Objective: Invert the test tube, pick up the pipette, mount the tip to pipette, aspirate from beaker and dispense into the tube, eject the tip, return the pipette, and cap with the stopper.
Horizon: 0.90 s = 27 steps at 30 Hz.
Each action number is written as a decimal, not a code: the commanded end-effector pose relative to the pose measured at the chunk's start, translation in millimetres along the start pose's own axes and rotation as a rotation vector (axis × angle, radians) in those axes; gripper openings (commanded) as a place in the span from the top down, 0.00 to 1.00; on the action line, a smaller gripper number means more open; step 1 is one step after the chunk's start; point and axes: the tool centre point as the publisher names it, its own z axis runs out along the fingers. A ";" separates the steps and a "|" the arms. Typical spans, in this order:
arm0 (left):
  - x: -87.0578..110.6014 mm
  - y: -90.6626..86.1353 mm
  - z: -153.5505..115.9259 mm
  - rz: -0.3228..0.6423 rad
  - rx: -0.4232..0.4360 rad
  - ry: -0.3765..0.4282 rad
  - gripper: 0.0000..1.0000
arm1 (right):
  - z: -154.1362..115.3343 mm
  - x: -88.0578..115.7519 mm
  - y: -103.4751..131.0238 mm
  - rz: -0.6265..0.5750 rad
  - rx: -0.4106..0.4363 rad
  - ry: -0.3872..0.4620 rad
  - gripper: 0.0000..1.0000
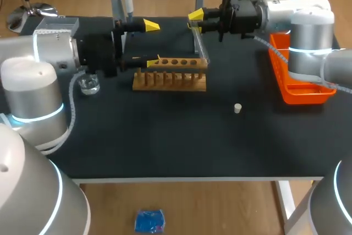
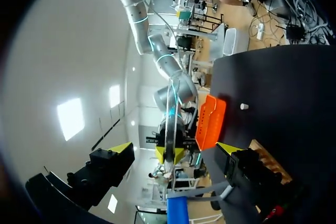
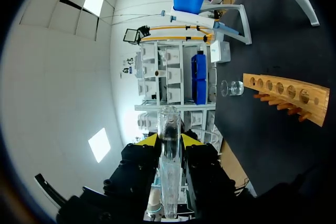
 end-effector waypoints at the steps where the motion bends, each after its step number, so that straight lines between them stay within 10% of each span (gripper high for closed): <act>1: -3.1 4.2 10.4 0.022 0.041 0.003 0.00 | -0.6 0.1 0.5 -0.001 0.002 -0.001 1.00; 27: -13.9 -16.8 54.2 0.097 0.127 0.002 0.00 | -0.6 0.1 0.5 -0.001 0.002 -0.001 1.00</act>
